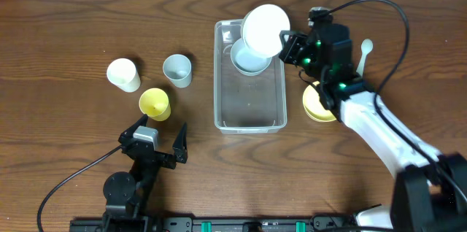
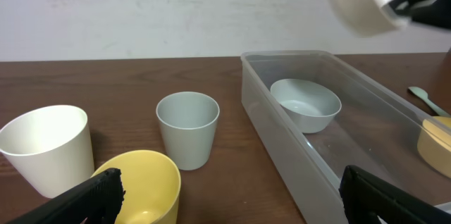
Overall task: Pack container
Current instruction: 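Lift the white bowl and place it into the container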
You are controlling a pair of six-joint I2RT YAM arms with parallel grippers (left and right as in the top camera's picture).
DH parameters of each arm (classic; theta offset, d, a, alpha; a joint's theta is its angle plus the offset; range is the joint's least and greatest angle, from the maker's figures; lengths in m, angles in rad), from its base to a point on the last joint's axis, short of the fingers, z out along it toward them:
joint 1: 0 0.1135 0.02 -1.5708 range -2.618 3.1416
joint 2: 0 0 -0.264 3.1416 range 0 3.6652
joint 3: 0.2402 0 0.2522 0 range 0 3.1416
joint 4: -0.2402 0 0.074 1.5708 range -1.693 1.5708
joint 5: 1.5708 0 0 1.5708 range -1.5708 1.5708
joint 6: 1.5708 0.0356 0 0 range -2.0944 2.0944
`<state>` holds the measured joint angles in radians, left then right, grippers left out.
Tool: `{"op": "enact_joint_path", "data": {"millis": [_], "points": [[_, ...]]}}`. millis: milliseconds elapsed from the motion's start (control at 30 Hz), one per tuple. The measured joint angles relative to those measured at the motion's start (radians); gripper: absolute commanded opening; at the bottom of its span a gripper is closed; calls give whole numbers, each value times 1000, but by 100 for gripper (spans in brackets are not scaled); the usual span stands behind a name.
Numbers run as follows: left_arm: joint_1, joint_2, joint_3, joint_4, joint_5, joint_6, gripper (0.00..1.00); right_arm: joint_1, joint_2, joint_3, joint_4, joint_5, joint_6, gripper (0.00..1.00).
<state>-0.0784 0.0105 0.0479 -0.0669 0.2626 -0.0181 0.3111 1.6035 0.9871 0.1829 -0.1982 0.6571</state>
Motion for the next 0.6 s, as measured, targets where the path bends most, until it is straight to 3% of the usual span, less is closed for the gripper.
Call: {"op": "enact_joint_path", "data": {"millis": [433, 500, 567, 600], "points": [[0, 0, 0, 0, 0, 0, 98, 14, 207, 45, 53, 13, 33, 2], [0, 0, 0, 0, 0, 0, 98, 24, 210, 48, 53, 13, 34, 10], [0, 0, 0, 0, 0, 0, 98, 34, 214, 48, 52, 14, 40, 38], [0, 0, 0, 0, 0, 0, 98, 36, 216, 48, 52, 13, 37, 43]]}}
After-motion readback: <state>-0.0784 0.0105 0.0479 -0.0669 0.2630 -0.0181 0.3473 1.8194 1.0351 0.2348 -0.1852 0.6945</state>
